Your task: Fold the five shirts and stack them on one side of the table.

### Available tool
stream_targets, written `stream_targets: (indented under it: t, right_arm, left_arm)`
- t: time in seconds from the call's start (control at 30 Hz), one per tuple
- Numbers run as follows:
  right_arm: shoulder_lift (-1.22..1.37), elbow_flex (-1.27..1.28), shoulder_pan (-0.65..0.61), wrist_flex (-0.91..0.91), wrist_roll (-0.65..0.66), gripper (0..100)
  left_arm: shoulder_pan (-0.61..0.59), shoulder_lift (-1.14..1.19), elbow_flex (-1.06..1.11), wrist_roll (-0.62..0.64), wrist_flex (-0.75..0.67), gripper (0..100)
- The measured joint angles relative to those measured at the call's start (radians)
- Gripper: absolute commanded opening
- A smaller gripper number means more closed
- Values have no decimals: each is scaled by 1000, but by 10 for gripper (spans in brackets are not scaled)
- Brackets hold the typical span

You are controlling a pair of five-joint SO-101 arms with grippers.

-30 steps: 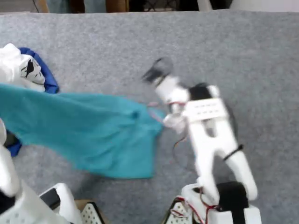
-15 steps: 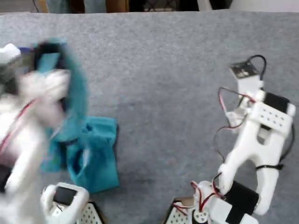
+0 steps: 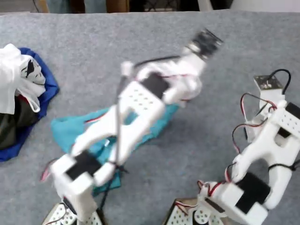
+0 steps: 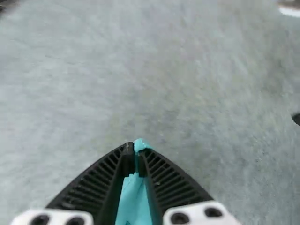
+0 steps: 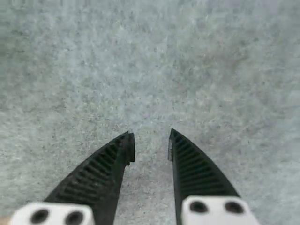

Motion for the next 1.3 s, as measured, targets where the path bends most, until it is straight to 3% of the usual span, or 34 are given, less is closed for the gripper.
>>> stream_targets:
  t: [0.17,0.3,0.5,0.67,0.83,1.07,1.3]
  right_arm:
    - [117,-84,0,-2,0,135]
    - [195,-170,0,46,0,137]
    - [296,-307,-95,146,0,137]
    - [365,-434,-258,236,-6,137]
    - [459,-615,-382,282,-81,135]
    - [704,-959,-448,425,-206,134]
    - [890,-1208,-465,528,-224,134]
  left_arm:
    - [37,299,-308,-12,193,164]
    - [-2,466,-575,-12,374,187]
    - [-161,560,-936,-12,609,184]
    - [-365,537,-947,-15,634,144]
    - [-496,351,-700,-129,637,103]
    - [-528,-103,-52,-242,635,105]
    - [-580,-578,694,-262,408,106]
